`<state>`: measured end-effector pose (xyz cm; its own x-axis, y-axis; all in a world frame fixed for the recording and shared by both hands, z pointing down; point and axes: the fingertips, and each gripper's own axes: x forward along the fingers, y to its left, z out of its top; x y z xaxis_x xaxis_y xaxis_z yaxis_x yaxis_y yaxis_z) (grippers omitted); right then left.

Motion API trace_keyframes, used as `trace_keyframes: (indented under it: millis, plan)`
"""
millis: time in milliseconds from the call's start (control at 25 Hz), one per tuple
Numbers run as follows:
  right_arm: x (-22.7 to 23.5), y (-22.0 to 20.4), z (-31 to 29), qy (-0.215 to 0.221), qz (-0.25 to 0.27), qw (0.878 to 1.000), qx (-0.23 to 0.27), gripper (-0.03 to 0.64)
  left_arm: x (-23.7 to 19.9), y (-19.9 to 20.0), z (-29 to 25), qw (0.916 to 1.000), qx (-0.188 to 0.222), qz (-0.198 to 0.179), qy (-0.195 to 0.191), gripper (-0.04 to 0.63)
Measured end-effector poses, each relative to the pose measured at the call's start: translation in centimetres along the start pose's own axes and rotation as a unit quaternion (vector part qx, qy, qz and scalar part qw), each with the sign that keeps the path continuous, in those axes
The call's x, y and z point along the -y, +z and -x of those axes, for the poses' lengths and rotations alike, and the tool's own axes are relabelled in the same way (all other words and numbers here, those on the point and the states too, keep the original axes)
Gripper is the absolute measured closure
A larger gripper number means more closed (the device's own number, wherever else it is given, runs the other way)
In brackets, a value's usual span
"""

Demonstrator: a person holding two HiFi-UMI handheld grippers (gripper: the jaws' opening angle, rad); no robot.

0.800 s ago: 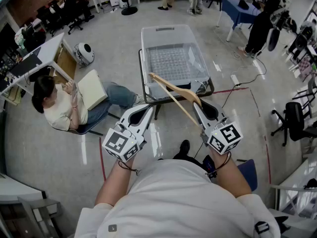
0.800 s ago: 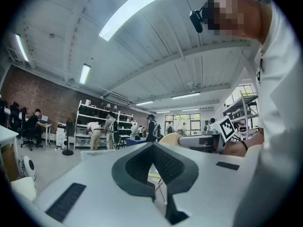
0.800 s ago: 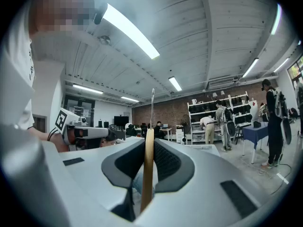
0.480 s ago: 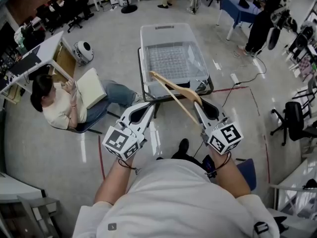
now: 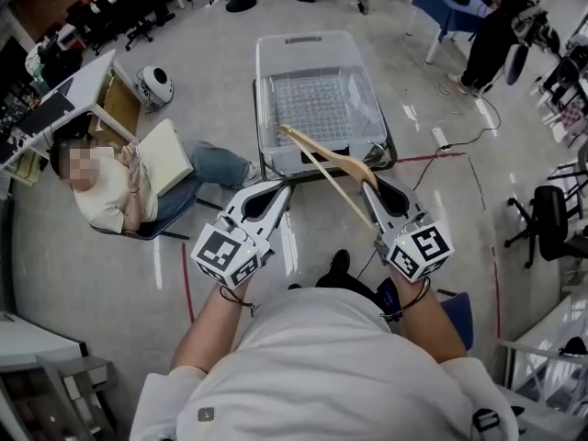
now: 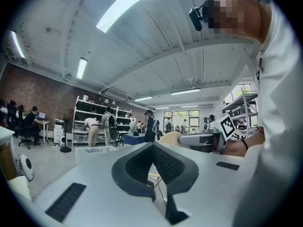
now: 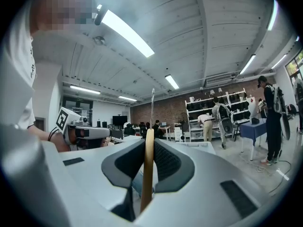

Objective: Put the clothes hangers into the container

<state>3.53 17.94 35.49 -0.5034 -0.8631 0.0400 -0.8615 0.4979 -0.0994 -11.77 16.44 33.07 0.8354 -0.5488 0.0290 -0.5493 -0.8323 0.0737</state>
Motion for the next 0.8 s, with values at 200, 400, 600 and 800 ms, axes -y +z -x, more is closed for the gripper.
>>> trace_keyframes:
  millis: [200, 400, 600, 800]
  plan:
    - [4.5, 0.0, -0.7, 0.004, -0.005, 1.0, -0.012, 0.552, -0.5, -0.7, -4.6, 1.0, -0.009, 0.001, 0.002, 0.578]
    - [10.3, 0.0, -1.3, 0.008, -0.016, 1.0, -0.018, 0.552, -0.9, -1.5, -10.3, 0.9998, -0.015, 0.009, 0.009, 0.578]
    - [14.9, -0.2, -1.7, 0.019, -0.023, 0.999, -0.022, 0.552, -1.0, -2.1, -14.6, 0.9995, -0.021, 0.015, 0.018, 0.578]
    - [17.1, -0.5, -2.3, 0.028, -0.035, 0.999, -0.028, 0.552, -0.8, -2.6, -17.4, 0.9993, -0.031, 0.016, 0.016, 0.578]
